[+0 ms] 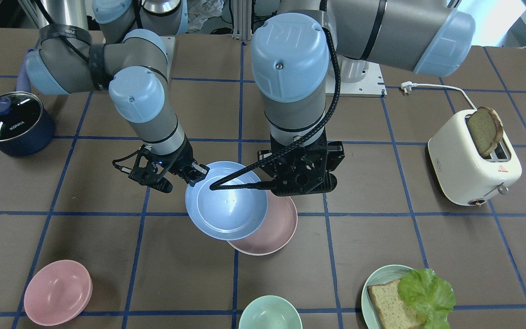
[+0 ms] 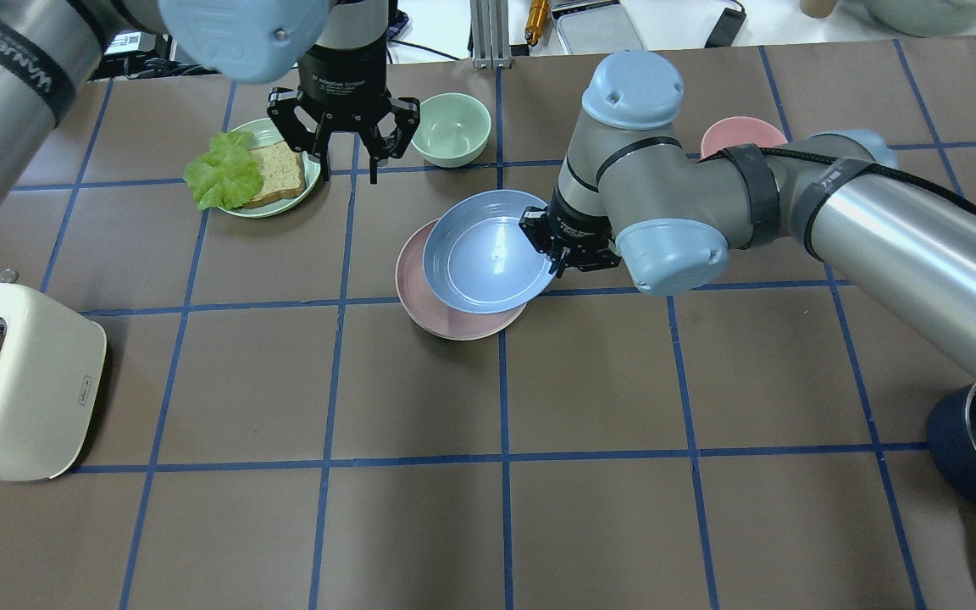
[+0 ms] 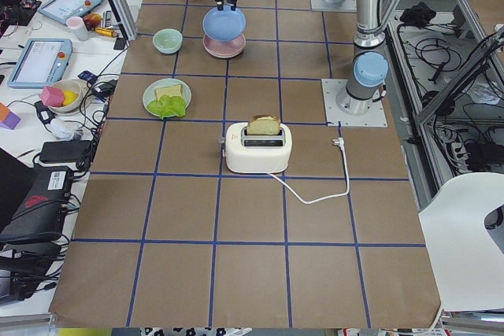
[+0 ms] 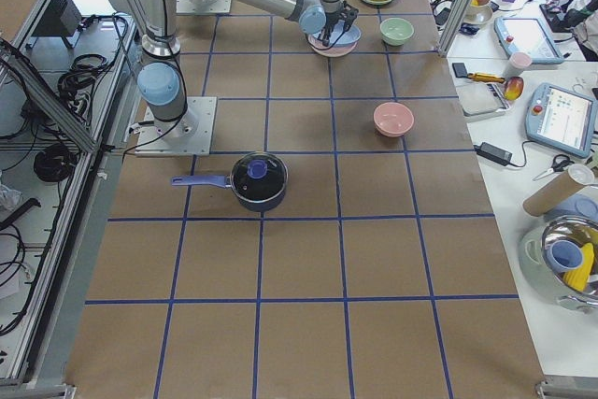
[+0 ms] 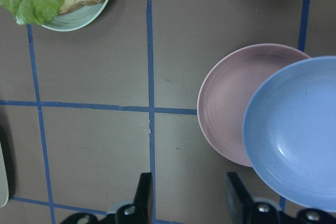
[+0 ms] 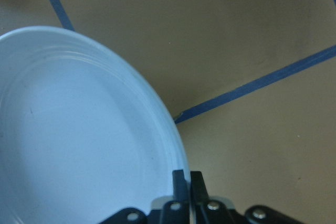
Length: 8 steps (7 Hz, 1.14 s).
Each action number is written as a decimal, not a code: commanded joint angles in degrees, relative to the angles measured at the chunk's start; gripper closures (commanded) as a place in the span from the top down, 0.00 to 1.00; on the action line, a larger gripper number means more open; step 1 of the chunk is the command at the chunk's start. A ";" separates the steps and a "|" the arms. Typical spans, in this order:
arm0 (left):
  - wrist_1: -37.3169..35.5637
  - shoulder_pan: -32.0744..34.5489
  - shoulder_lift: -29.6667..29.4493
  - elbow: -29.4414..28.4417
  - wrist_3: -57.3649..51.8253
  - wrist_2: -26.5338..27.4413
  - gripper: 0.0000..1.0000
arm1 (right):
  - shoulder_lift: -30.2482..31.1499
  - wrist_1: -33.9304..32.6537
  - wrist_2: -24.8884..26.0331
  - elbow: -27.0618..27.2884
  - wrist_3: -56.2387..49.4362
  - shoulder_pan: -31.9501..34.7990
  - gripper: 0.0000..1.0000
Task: Stack three plates with pink and blue
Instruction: 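Lift the left gripper away while the right gripper carries the blue plate over the stack, then lower the blue plate onto the pink plate and open the right gripper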
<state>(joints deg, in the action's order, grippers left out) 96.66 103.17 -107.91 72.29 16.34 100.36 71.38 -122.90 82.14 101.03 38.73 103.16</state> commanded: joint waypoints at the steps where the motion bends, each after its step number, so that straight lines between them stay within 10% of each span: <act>1: -0.16 -2.78 5.23 4.51 -2.44 -2.34 0.53 | -1.95 -0.41 -0.05 -1.27 2.13 2.04 0.00; 6: -3.85 -6.66 15.52 15.67 -10.54 -4.64 0.51 | -4.06 -3.31 0.64 -0.57 3.55 3.54 0.07; 7: -4.46 -6.66 17.36 17.52 -10.63 -4.56 0.58 | -4.06 -3.92 0.65 -0.65 3.72 3.54 0.61; 8: -4.47 -7.36 18.77 18.58 -10.63 -4.73 0.58 | -3.97 -4.45 1.61 -0.83 2.76 2.93 0.84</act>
<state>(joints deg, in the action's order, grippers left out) 92.49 96.37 -91.04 89.15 5.87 95.80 67.38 -126.73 82.97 100.31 42.18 106.55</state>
